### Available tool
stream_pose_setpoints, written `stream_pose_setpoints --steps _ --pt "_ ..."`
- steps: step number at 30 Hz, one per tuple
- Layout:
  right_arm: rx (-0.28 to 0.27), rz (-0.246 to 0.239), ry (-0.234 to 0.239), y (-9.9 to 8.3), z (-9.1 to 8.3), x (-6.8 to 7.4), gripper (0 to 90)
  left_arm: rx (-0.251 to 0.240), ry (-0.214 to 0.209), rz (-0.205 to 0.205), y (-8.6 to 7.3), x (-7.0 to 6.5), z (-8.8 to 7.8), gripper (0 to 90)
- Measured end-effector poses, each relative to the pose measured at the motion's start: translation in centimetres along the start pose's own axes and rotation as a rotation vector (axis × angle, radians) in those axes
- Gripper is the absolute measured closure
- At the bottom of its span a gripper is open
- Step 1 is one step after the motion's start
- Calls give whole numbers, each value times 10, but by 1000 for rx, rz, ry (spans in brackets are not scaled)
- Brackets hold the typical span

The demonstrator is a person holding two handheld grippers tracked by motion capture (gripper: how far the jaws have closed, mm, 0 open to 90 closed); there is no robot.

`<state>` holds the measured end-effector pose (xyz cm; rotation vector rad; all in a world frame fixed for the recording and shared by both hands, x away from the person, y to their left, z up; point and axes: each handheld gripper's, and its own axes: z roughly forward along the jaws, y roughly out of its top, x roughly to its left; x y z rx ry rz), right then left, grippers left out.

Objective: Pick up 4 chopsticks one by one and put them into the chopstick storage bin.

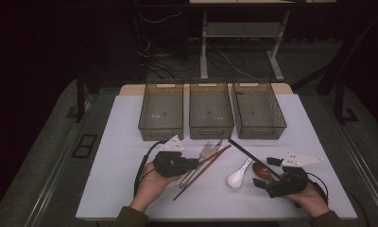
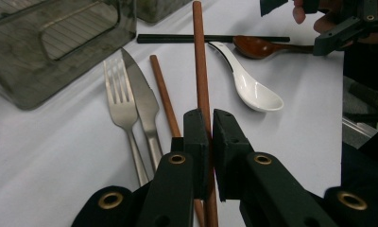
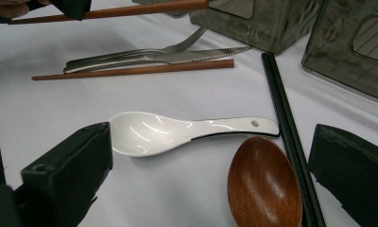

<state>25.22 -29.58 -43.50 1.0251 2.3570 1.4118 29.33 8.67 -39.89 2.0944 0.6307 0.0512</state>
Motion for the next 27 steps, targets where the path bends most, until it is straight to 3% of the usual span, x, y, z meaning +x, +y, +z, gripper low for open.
stream_pose_setpoints --steps 18,27 --pt "-4 14 -5 -1 0 -1 6 -32 31 -26 14 21 -18 840" --pt "-2 18 -9 -1 0 -1 6 -54 63 -46 23 39 -26 840"
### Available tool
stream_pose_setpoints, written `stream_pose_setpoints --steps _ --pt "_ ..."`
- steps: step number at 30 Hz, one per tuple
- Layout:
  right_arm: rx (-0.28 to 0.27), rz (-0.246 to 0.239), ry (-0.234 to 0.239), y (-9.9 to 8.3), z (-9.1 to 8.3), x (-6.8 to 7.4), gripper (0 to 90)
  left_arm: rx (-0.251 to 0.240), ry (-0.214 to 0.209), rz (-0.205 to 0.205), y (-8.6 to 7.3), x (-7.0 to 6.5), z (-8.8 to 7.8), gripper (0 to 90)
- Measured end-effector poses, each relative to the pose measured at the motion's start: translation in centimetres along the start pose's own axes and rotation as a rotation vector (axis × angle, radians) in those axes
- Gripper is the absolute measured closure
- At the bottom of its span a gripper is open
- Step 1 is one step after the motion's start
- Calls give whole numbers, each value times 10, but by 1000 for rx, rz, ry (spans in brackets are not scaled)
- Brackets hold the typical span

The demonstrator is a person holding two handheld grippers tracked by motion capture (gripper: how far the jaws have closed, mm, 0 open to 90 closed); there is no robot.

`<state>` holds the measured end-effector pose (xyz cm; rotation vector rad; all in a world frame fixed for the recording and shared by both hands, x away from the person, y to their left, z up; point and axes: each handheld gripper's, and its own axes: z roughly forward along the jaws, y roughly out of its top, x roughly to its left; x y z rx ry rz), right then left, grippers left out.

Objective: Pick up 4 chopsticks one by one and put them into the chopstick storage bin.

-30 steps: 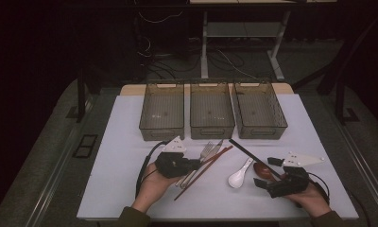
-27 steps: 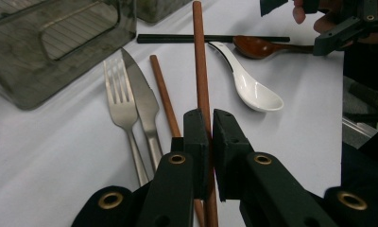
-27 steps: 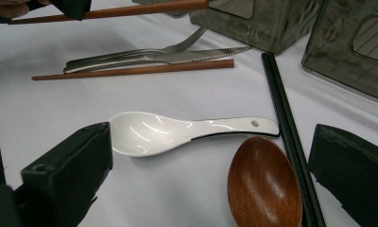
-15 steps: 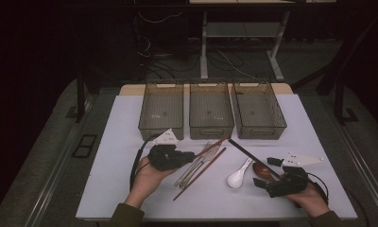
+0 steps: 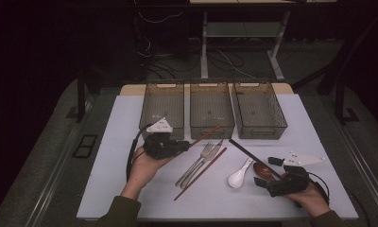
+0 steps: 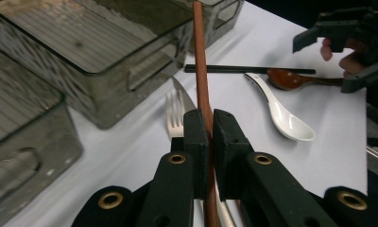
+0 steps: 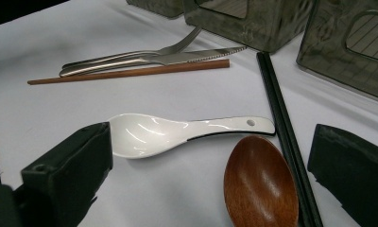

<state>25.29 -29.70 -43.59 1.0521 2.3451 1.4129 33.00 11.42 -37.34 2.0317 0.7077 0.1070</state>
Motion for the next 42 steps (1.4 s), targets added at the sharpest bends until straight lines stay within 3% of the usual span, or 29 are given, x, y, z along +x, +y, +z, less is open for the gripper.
stream_pose_setpoints --steps 23,29,42 --pt "-1 5 -1 -1 0 0 6 2 89 -19 34 34 -10 840" --pt "1 7 -3 -1 0 0 6 18 107 -7 42 42 -12 840" --pt "3 2 -2 -1 0 0 6 16 163 -37 58 68 -11 840"
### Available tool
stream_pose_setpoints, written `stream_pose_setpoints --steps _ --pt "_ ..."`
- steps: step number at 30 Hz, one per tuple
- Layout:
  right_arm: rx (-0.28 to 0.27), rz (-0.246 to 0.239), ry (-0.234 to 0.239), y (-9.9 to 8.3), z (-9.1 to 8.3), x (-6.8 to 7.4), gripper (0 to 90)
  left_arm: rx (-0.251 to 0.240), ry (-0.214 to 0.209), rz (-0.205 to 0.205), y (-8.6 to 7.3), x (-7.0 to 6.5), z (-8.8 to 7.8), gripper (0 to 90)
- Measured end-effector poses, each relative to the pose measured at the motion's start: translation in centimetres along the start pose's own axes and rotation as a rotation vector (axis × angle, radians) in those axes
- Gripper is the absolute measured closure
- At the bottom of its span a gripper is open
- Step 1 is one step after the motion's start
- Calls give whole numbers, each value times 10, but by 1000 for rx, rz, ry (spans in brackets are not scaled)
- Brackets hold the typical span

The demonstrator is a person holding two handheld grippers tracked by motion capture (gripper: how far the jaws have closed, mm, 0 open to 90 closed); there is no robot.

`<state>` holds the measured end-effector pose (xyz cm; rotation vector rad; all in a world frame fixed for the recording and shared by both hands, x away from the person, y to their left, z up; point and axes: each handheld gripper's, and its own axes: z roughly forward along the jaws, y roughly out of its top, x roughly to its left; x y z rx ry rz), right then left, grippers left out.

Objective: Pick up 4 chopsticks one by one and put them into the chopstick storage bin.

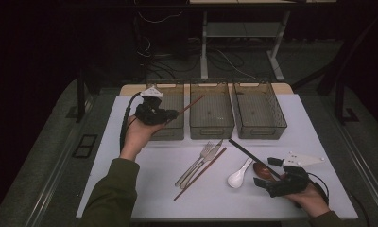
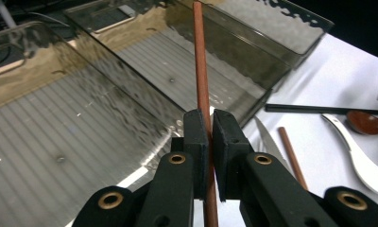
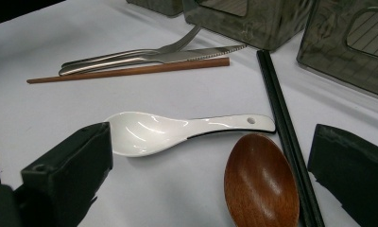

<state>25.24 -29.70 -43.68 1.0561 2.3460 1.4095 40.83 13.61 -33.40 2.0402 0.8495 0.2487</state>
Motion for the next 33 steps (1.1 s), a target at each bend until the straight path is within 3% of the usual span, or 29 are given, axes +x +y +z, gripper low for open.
stream_pose_setpoints --steps 12,21,27,33 --pt "2 -3 -3 0 0 0 6 8 45 -29 7 23 3 840" --pt "0 -1 -1 0 0 0 6 0 93 -96 6 39 8 840" --pt "1 0 -1 0 0 0 6 -7 138 -164 4 51 15 840" --pt "1 -6 -3 0 0 0 6 22 198 -179 7 62 23 840"
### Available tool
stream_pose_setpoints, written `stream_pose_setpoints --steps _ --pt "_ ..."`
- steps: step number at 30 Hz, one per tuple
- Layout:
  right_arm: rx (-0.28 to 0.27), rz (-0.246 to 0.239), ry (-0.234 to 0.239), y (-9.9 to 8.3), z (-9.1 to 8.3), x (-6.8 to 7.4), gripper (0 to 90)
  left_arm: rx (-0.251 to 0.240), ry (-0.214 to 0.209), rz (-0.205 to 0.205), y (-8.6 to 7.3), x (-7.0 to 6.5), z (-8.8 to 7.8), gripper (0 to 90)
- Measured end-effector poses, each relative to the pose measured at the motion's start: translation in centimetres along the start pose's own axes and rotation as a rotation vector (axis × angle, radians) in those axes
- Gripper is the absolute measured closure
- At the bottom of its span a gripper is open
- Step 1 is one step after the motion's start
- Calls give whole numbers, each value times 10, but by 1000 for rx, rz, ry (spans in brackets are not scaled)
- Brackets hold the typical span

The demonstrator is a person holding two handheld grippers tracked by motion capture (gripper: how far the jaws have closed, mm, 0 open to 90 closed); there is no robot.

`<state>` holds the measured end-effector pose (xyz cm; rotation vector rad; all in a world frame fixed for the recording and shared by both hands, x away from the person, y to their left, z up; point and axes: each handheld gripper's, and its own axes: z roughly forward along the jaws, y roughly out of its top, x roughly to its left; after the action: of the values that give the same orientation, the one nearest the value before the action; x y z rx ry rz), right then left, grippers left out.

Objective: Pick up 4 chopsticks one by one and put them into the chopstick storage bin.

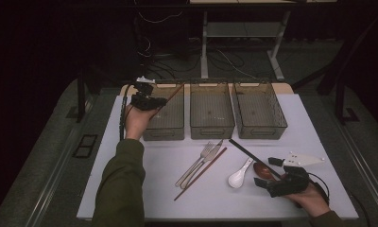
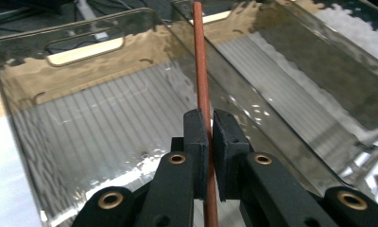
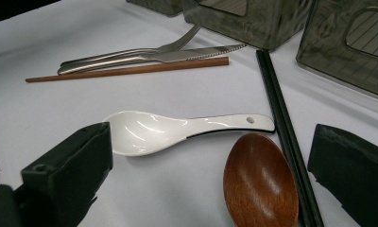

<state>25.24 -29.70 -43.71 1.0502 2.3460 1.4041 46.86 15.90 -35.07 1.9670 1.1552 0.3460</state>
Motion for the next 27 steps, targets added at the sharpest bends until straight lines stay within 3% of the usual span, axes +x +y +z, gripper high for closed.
stream_pose_setpoints --steps 9,17,27 --pt "-1 1 -1 0 -1 1 6 -9 52 -28 12 8 4 840" --pt "-2 3 0 0 -1 1 6 -12 71 -64 14 11 13 840" --pt "-3 -5 -1 0 -2 0 6 69 113 -55 8 9 31 839"
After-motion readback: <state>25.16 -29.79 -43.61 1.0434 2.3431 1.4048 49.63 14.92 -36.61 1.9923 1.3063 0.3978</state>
